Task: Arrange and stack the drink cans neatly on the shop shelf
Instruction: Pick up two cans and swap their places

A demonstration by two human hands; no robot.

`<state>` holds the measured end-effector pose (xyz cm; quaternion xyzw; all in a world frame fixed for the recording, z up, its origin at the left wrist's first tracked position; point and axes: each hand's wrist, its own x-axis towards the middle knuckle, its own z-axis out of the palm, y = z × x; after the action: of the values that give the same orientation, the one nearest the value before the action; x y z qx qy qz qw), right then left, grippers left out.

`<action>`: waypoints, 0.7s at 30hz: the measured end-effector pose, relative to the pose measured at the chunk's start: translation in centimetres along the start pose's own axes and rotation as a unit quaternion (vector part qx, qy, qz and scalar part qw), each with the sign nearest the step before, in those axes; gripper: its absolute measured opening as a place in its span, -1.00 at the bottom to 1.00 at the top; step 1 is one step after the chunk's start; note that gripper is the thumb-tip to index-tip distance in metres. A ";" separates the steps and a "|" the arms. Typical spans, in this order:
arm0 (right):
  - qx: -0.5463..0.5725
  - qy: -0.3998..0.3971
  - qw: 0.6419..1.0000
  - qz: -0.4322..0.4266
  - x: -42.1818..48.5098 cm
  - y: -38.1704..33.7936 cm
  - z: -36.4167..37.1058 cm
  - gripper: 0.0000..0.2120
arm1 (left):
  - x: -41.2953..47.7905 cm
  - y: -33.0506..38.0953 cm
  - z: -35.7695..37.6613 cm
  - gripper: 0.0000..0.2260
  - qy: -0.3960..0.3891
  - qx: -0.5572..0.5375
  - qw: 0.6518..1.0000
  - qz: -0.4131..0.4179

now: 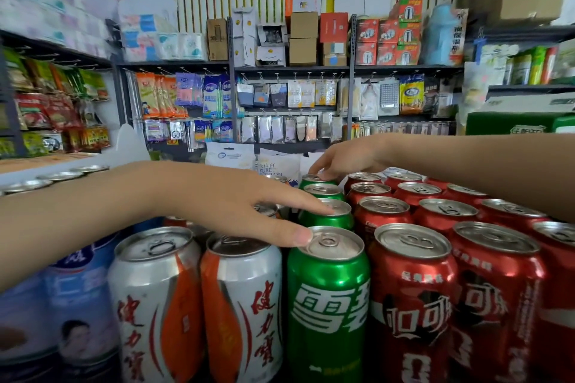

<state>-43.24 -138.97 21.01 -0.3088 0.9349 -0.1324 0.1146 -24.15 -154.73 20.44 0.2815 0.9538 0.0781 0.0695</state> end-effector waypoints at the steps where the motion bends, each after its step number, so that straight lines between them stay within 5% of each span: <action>1: -0.004 0.003 1.000 0.000 -0.1 0.0 0.0 -0.65 | -0.1 0.1 -0.1 -0.47 -0.003 -0.003 1.000 0.010; 15: -0.020 -0.013 0.999 0.029 -1.9 -1.3 0.3 -0.63 | -0.3 0.7 -0.6 -0.52 -0.019 0.027 0.999 -0.012; 21: -0.058 0.078 0.995 0.016 -6.1 -2.9 -0.8 -0.55 | -0.8 1.3 -0.6 -0.51 0.010 0.051 0.998 -0.016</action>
<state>-37.09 -137.32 23.45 -0.2890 0.9518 -0.0997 0.0257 -22.88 -154.16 21.35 0.2682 0.9617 0.0306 0.0468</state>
